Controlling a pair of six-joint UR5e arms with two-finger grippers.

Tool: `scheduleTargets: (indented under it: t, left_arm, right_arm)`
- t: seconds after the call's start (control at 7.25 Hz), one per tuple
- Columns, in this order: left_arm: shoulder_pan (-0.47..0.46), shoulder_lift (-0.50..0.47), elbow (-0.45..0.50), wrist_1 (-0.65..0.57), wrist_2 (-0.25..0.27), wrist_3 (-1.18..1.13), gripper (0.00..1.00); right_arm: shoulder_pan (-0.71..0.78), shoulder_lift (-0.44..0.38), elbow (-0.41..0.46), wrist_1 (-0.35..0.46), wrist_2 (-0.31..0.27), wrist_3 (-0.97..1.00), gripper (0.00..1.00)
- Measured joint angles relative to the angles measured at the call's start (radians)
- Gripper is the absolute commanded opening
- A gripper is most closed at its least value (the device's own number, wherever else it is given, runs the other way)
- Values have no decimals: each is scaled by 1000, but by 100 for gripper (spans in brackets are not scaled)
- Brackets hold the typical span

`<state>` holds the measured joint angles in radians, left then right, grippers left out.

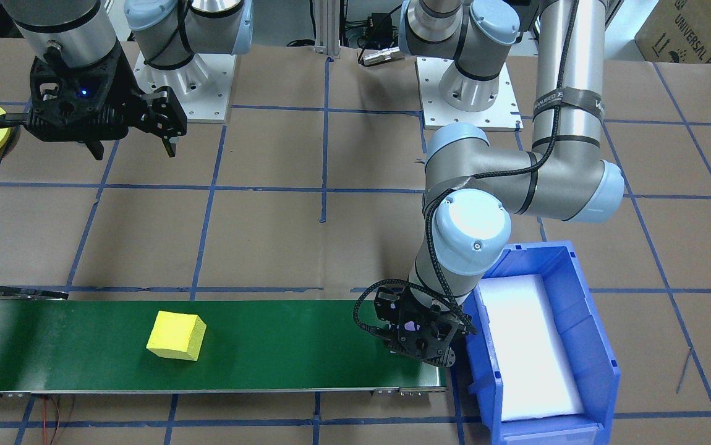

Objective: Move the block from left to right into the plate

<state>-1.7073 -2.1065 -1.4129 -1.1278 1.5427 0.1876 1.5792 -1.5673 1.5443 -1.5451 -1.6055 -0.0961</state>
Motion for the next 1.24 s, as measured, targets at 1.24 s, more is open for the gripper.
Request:
scheduleTargets:
  t: [1.24]
  left_arm:
    - [-2,468,-47,-492,-11,-68,100]
  right_arm:
    - [-422,347,-31,-511,36,-363,100]
